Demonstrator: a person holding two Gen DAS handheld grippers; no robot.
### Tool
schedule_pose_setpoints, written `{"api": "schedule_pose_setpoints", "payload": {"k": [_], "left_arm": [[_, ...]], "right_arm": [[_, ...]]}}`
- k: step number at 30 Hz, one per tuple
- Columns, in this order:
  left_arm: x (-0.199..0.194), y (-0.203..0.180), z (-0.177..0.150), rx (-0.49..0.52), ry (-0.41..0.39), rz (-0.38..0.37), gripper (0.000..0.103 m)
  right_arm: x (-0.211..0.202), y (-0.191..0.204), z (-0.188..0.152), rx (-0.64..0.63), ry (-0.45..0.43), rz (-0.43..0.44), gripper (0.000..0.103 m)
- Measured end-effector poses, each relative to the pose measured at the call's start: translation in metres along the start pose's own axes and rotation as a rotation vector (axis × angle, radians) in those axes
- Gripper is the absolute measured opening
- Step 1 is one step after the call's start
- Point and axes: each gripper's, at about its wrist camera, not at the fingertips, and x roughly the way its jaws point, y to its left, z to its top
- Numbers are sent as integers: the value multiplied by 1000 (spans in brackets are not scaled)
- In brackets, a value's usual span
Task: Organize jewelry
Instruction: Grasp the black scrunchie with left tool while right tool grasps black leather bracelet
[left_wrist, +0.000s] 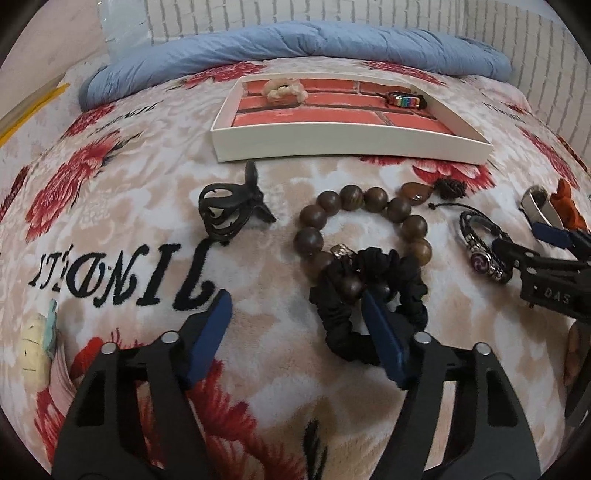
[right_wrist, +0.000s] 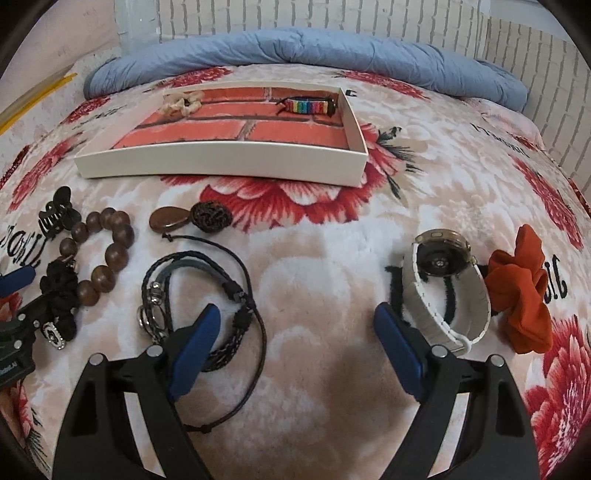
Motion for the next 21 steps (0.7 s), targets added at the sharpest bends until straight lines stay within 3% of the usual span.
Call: {"api": "schedule_pose_setpoints", "payload": {"k": [4, 14, 17, 21], "left_arm": [[1, -1, 0, 8, 5, -49, 46], [0, -2, -3, -2, 12, -103, 21], [-1, -4, -5, 5, 14, -92, 15], [-3, -2, -7, -4, 20, -95, 12]], "right_arm": [[2, 3, -1, -11, 5, -4, 70], [-2, 12, -1, -50, -7, 45, 25], [-3, 12, -1, -43, -11, 58, 16], [-3, 6, -1, -16, -12, 80, 12]]}}
